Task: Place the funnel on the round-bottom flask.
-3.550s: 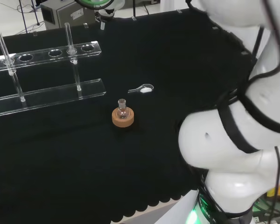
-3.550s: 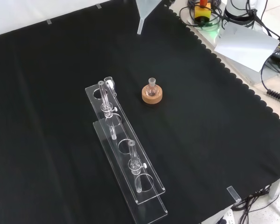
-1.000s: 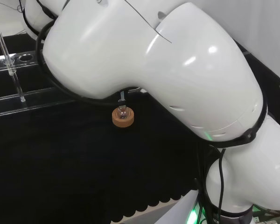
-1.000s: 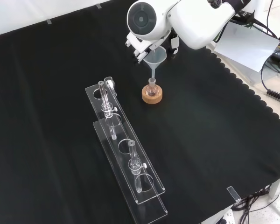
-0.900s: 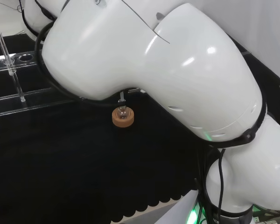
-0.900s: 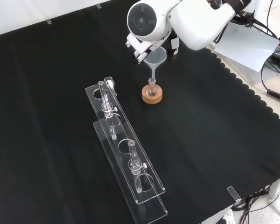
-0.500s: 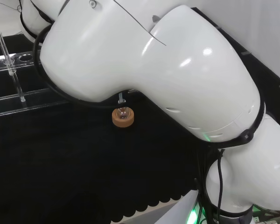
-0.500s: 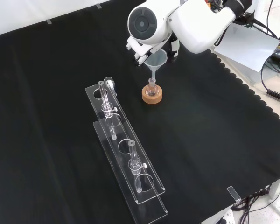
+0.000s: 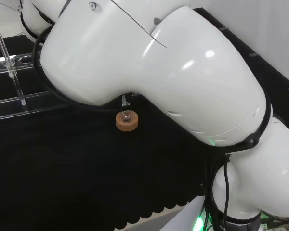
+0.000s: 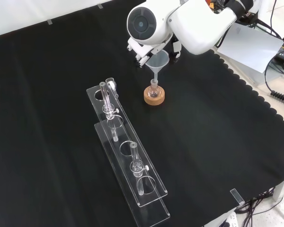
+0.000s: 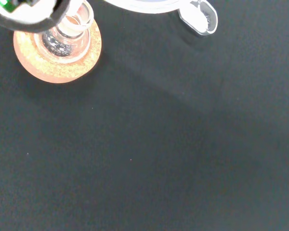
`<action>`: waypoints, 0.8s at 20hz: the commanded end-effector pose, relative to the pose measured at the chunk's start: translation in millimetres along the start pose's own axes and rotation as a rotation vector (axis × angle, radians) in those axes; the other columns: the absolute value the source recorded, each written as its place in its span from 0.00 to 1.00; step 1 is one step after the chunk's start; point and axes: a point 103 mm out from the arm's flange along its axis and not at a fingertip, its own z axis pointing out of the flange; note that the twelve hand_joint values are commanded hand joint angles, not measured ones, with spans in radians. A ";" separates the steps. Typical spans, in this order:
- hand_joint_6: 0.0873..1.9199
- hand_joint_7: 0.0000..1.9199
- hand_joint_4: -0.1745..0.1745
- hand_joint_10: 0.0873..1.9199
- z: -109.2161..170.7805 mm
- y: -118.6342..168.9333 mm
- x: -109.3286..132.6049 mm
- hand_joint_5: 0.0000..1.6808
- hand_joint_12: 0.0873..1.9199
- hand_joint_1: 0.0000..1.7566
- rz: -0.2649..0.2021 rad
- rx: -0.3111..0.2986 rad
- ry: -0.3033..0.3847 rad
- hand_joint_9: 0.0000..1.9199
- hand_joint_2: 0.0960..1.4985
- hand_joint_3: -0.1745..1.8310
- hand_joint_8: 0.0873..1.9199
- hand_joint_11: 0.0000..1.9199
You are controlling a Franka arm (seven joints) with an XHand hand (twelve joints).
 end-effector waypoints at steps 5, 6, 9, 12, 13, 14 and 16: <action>0.42 0.46 0.60 0.22 7.0 6.9 -0.9 0.43 0.64 0.50 -0.006 0.009 0.012 0.61 0.40 0.43 0.30 0.28; 0.42 0.46 0.60 0.22 8.3 7.9 -1.5 0.43 0.64 0.50 -0.006 0.009 0.014 0.61 0.40 0.43 0.30 0.28; 0.42 0.46 0.60 0.22 10.2 8.6 -1.8 0.43 0.64 0.50 -0.005 0.011 0.013 0.60 0.40 0.43 0.30 0.28; 0.42 0.46 0.60 0.22 9.6 8.3 -1.0 0.43 0.64 0.50 -0.003 0.014 0.011 0.60 0.40 0.43 0.30 0.28; 0.42 0.46 0.60 0.22 9.8 8.5 -0.8 0.43 0.64 0.50 -0.005 0.015 0.014 0.60 0.40 0.43 0.30 0.28; 0.42 0.46 0.60 0.22 10.2 9.0 -0.5 0.43 0.64 0.50 -0.006 0.016 0.015 0.60 0.40 0.43 0.30 0.28; 0.42 0.46 0.60 0.22 10.9 9.5 -0.3 0.43 0.64 0.50 -0.007 0.017 0.017 0.60 0.40 0.43 0.30 0.28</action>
